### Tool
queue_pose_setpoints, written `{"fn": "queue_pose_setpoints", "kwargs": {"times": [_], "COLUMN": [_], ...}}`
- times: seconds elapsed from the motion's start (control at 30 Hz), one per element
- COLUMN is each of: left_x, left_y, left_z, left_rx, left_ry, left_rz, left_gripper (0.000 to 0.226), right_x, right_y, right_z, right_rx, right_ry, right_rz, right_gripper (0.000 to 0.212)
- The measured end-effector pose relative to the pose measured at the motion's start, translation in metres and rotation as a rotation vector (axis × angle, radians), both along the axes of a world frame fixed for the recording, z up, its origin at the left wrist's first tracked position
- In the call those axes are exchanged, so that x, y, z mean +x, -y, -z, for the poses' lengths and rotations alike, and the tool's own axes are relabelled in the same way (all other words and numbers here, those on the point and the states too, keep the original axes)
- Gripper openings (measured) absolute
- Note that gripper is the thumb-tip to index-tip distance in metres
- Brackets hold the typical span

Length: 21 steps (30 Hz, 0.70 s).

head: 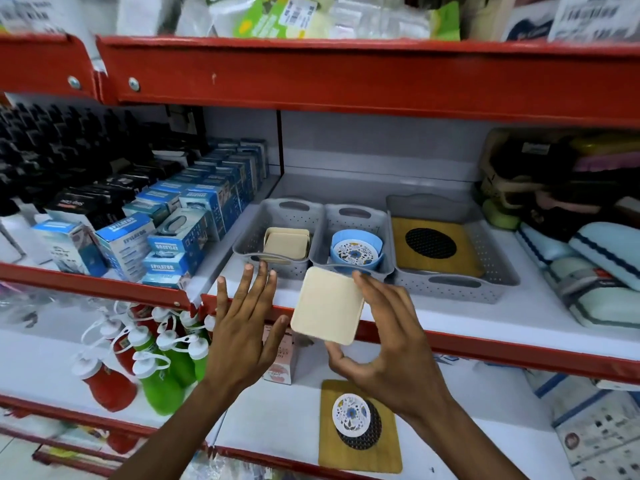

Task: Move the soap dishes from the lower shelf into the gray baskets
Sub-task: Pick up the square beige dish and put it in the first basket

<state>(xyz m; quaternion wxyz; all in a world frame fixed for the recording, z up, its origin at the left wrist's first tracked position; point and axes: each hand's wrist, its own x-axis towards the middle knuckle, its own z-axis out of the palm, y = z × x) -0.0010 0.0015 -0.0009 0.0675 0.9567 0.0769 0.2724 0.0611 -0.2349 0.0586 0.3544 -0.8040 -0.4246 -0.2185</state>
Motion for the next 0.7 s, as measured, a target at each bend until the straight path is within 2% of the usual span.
{"fn": "queue_pose_setpoints", "kwargs": {"times": [0.2,0.37,0.53,0.6,0.7], "left_x": [0.000,0.000,0.002,0.002,0.001], "left_y": [0.001,0.000,0.001,0.001,0.001], "left_z": [-0.001,0.001,0.002,0.002,0.002], "left_rx": [-0.018,-0.040,-0.060,-0.064,-0.070], "left_ry": [0.024,0.038,0.060,0.059,0.062], "left_rz": [0.014,0.017,0.024,0.022,0.028], "left_gripper": [0.068,0.067,0.067,0.067,0.067], "right_x": [0.019,0.028,0.055,0.074,0.102], "right_y": [-0.016,-0.022,-0.045,-0.067,-0.104], "right_z": [-0.012,-0.019,-0.059,-0.073,-0.081], "right_rx": [-0.040,-0.075,-0.097,-0.179,-0.297], "right_ry": [-0.159,-0.203,-0.231,-0.221,-0.274], "right_rz": [0.059,0.053,0.069,0.087,0.081], "right_gripper": [0.093,0.092,0.091,0.082,0.057]}}
